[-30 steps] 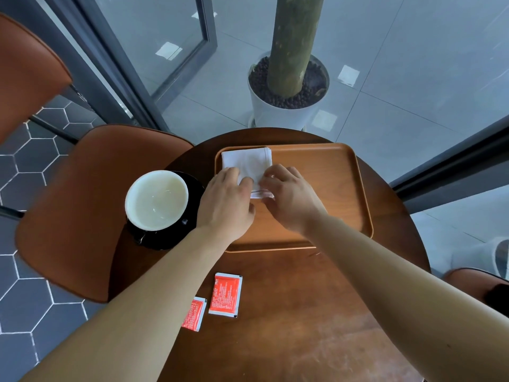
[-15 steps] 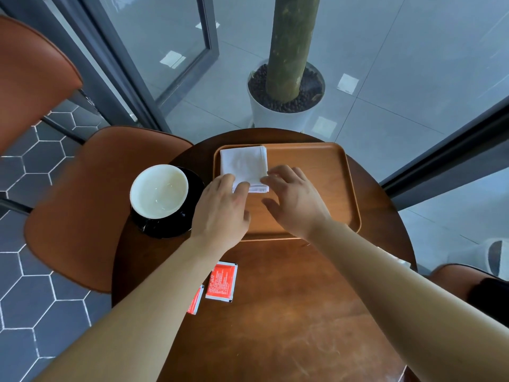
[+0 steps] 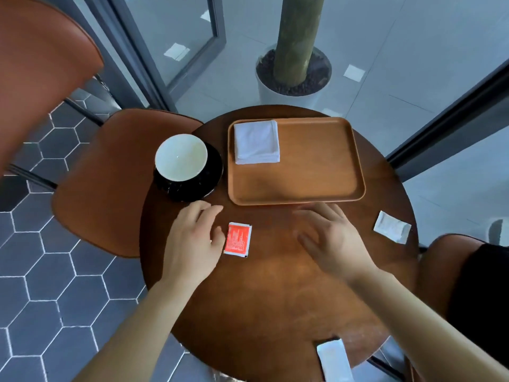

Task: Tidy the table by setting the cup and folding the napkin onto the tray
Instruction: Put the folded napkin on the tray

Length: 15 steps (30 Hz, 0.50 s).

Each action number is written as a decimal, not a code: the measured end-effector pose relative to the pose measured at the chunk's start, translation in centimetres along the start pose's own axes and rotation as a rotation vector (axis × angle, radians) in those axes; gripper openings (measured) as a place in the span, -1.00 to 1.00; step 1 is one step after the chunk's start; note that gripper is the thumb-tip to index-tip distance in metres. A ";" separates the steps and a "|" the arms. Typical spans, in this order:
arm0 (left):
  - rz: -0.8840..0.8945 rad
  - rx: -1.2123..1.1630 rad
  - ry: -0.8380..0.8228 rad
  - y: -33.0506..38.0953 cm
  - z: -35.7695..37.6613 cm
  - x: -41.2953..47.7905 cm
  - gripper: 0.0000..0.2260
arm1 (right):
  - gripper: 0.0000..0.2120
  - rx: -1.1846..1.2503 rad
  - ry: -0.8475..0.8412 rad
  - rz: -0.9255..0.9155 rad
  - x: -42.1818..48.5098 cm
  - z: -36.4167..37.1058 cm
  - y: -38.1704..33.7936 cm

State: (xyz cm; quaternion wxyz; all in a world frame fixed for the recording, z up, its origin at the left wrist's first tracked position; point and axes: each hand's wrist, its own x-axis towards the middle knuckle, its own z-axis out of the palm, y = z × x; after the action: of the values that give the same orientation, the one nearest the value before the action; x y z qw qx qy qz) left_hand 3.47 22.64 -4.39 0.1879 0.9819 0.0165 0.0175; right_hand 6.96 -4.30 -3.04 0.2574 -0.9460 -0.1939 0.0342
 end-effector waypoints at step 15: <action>0.074 0.152 -0.141 -3.6 5.1 -7.4 -0.47 | -0.32 -0.337 -0.141 0.111 -18.4 7.0 -0.7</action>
State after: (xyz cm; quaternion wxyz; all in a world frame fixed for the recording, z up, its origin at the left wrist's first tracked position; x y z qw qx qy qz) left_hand -3.83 23.84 -10.68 0.1130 0.9920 -0.0318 -0.0461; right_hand -11.39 -7.52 -9.41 0.0786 -0.9803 -0.1617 0.0815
